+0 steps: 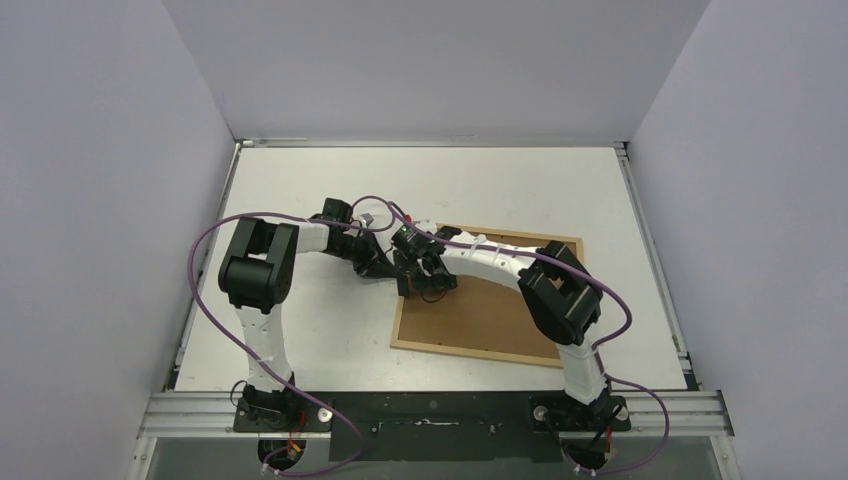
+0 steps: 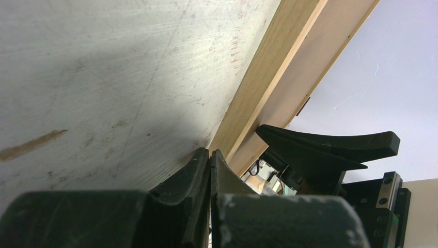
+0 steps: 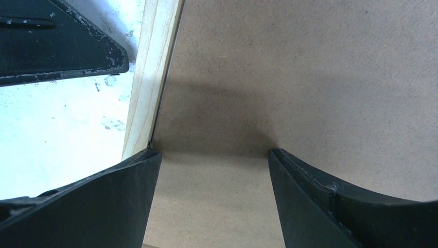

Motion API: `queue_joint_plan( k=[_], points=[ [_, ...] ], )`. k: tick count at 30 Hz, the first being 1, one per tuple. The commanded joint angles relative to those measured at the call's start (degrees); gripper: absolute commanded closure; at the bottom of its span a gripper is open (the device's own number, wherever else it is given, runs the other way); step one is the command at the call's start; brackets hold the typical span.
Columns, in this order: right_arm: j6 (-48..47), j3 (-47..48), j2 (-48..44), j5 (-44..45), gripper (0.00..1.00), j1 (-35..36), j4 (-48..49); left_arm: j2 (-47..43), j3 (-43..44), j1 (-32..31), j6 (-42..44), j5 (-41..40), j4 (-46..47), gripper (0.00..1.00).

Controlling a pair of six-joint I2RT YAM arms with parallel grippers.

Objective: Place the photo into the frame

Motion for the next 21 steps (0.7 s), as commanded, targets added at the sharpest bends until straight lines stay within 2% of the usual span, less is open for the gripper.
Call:
queue_joint_plan(
  k=[1,6,8,16,21],
  points=[
    [4.08,-4.49,2.91,-1.46,0.25,1.02,6.06,1.62,-0.09,0.29,3.21,-5.83,-2.36,1.0],
    [4.68,-3.48,-0.89,1.35,0.48,0.05,7.46,0.97,0.12,0.28,3.31,-5.74,-2.24,1.0],
    [4.47,-2.38,-1.23,2.35,0.53,0.04,6.82,0.85,0.22,0.29,3.35,-5.66,-2.22,1.0],
    [5.85,1.45,-3.6,4.85,0.44,-0.82,4.97,-1.34,-0.42,0.29,3.66,-4.65,-2.14,0.99],
    [9.09,3.88,-3.84,6.75,0.44,-3.91,2.0,-2.08,-1.07,0.29,3.9,-3.97,-2.36,0.96]
  ],
)
